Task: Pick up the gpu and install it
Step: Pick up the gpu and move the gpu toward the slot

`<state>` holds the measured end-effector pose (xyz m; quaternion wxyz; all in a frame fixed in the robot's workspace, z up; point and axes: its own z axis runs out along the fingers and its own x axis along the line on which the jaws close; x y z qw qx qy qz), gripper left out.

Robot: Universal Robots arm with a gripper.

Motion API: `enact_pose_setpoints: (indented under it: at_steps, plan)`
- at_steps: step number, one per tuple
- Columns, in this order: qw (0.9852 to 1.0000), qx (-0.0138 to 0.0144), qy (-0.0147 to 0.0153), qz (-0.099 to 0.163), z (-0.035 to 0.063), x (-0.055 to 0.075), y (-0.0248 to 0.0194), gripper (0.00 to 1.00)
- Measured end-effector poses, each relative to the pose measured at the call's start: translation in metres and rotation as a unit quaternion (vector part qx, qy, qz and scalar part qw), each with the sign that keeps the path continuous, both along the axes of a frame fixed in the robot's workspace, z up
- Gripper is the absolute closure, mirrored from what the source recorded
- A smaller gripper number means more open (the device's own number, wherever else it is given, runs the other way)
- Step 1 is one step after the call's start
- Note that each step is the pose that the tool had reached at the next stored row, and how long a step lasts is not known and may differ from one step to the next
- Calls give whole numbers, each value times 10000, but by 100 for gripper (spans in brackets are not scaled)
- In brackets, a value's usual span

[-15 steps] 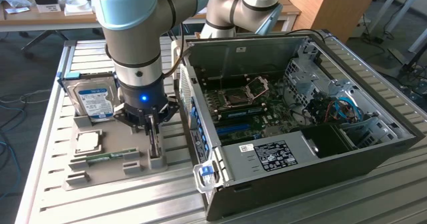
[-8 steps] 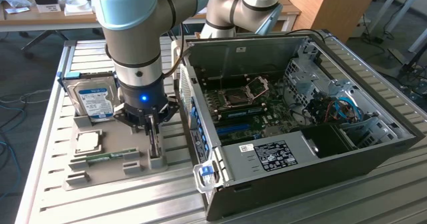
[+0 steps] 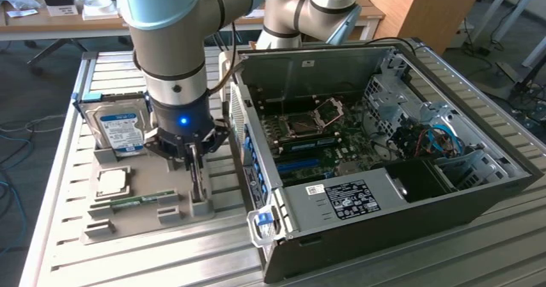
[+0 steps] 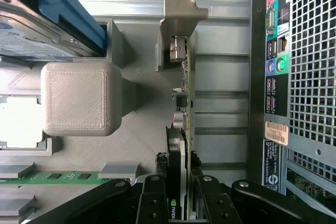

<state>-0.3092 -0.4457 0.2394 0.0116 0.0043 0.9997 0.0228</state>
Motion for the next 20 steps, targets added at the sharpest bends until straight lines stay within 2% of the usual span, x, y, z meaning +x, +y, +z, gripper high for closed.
enact_pose_setpoints:
  at_steps: [8,20]
  plan:
    - [10000,-1,0,0,182,0,0,73]
    - [10000,-1,0,0,510,0,0,73]
